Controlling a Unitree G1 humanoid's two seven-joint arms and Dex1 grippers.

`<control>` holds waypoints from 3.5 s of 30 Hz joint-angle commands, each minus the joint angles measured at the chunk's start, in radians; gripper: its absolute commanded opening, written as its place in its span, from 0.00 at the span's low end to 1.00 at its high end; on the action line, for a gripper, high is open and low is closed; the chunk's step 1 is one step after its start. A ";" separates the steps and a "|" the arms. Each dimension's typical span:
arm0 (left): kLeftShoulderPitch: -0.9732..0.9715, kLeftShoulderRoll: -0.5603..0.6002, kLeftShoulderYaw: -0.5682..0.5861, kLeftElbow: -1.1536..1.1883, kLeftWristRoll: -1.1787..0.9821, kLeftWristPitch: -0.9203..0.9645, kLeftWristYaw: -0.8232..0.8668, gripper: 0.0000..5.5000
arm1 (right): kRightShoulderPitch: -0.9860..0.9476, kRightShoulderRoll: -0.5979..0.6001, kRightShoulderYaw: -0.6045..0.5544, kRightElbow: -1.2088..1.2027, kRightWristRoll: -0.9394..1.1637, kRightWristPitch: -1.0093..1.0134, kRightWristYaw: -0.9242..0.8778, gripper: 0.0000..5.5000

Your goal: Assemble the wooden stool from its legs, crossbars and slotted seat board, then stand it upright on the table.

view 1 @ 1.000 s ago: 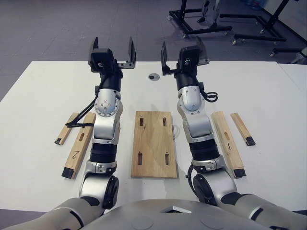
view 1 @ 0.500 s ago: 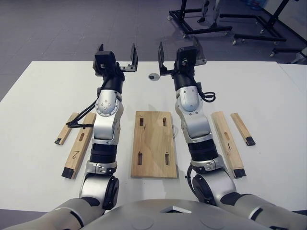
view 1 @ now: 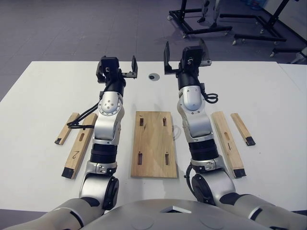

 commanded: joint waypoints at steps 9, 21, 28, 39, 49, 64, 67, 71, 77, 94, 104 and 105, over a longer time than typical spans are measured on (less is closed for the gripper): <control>-0.015 0.002 0.001 0.013 -0.029 -0.052 -0.049 0.98 | -0.030 0.006 -0.038 0.024 0.028 0.033 -0.012 0.94; -0.025 0.014 -0.001 0.027 -0.024 -0.072 -0.063 0.98 | -0.021 0.006 -0.047 0.004 0.035 0.026 -0.012 0.94; -0.015 0.015 -0.010 0.021 -0.005 -0.107 -0.048 0.98 | -0.008 -0.018 -0.065 -0.006 0.042 0.043 -0.009 0.87; 0.055 0.023 -0.021 -0.067 0.042 -0.097 -0.020 0.85 | 0.223 -0.227 -0.291 -0.206 0.160 0.195 0.126 0.69; 0.198 -0.006 -0.037 -0.246 0.118 -0.041 0.056 0.85 | 0.556 -0.505 -0.497 -0.285 0.442 0.430 0.507 0.69; 0.291 -0.056 -0.108 -0.325 0.147 -0.027 0.114 0.85 | 0.756 -0.689 -0.514 -0.103 0.428 0.400 0.688 0.69; 0.284 -0.054 -0.106 -0.315 0.141 -0.030 0.111 0.85 | 0.778 -0.695 -0.487 -0.079 0.452 0.443 0.731 0.69; 0.284 -0.058 -0.105 -0.311 0.134 -0.027 0.113 0.85 | 0.799 -0.705 -0.439 -0.061 0.452 0.519 0.751 0.63; 0.289 -0.062 -0.119 -0.303 0.117 -0.034 0.110 0.85 | 0.766 -0.716 -0.368 -0.058 0.447 0.635 0.718 0.43; 0.241 -0.028 -0.089 -0.273 0.078 -0.040 0.083 0.85 | 0.451 -0.586 -0.405 0.015 0.387 0.632 0.354 0.23; 0.158 -0.038 0.008 -0.243 -0.149 0.042 -0.070 0.85 | 0.260 -0.364 -0.297 -0.402 0.559 0.577 0.347 0.23; 0.144 -0.048 0.031 -0.244 -0.228 0.073 -0.104 0.85 | 0.278 -0.355 -0.237 -0.449 0.564 0.535 0.394 0.23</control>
